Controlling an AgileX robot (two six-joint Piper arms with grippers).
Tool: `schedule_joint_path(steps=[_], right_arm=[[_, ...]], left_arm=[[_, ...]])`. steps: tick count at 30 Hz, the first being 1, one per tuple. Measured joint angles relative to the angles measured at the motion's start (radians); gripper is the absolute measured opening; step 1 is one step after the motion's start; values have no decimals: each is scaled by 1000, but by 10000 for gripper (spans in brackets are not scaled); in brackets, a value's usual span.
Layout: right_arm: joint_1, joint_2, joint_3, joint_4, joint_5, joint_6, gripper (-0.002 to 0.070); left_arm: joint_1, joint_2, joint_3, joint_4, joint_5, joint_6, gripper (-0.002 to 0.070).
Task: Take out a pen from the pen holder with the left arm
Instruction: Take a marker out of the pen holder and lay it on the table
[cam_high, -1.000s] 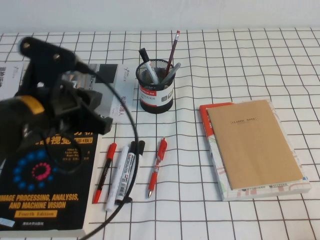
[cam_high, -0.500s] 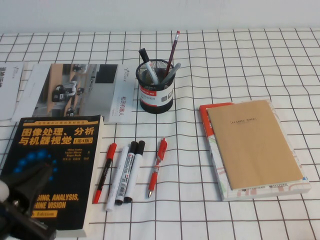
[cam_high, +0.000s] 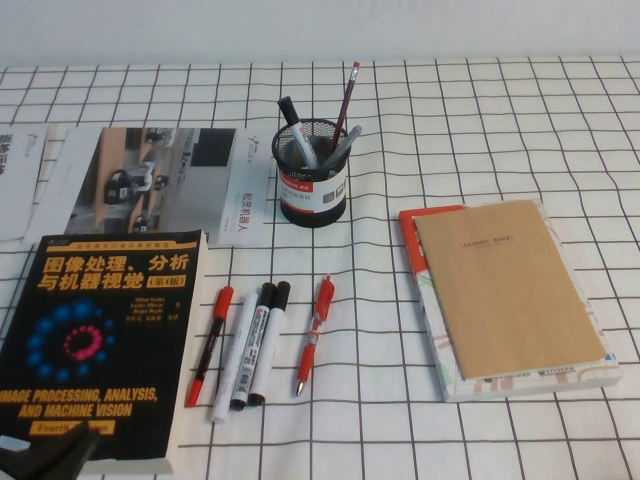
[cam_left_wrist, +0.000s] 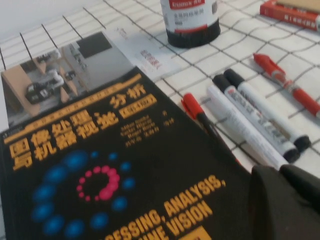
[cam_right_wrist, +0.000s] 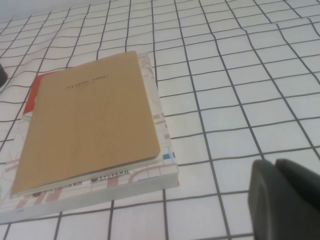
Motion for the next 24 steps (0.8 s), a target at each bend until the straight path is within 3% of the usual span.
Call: schedule_joint_path(steps=[11, 17, 24], right_arm=[[0, 0, 0, 0, 0, 0, -16], [0, 0, 0, 0, 0, 0, -16], [0, 0, 0, 0, 0, 0, -17]], left_arm=[[29, -5, 51, 16, 169, 16, -1], [177, -52, 51, 16, 177, 19, -1], [353, -271, 51, 18, 180, 19, -2]])
